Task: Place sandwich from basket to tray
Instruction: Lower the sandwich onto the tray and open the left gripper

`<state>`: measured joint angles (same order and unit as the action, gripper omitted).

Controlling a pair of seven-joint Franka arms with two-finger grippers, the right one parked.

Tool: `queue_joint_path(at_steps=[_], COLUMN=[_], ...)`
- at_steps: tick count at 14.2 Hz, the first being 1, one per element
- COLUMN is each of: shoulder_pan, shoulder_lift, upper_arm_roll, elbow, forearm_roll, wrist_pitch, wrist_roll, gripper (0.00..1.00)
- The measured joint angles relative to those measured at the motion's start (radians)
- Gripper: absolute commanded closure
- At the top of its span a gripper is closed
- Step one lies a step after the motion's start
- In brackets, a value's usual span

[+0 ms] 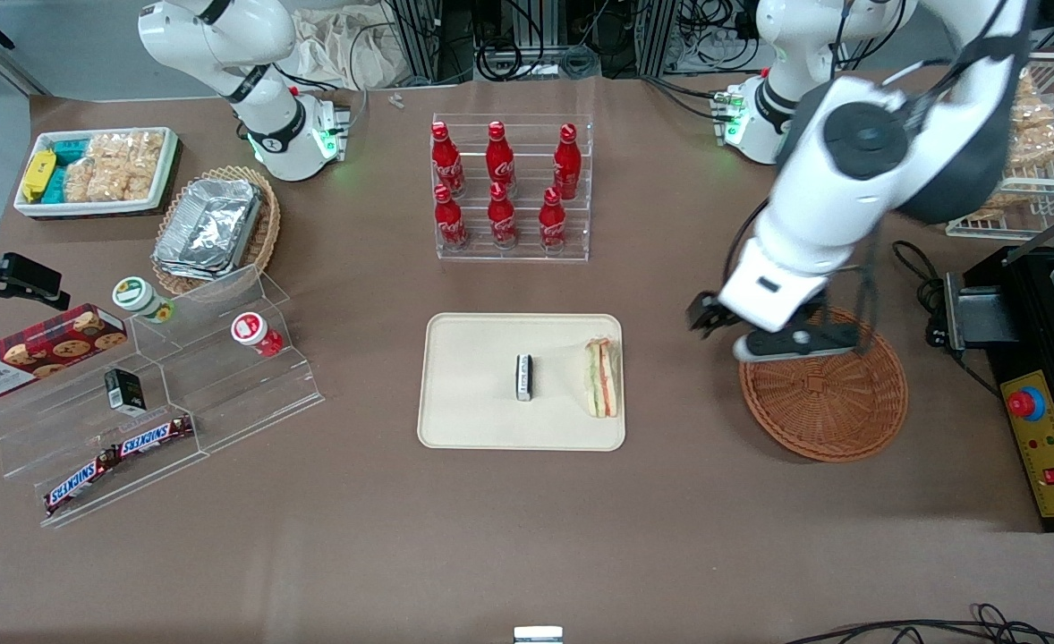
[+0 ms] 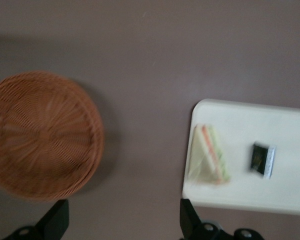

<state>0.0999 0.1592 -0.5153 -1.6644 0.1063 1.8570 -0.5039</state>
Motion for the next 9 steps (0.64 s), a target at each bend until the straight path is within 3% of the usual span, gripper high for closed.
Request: queue_joint_path(at_steps=[3,6,9], shoulder_pan=[-0.035,-0.129,-0.173], shoulder_lift=[-0.033,-0.107,-0.150], upper_arm_roll=[0.178,0.391,0.453], elbow=[0.117,0.139,0.139], forearm_roll=[-0.066,-0.080,-0.081], wrist_pitch=[-0.270,-0.354,-0.367], wrist_roll=[0.194,0.292,0.301], gripper=[0.00,0.00,0.00])
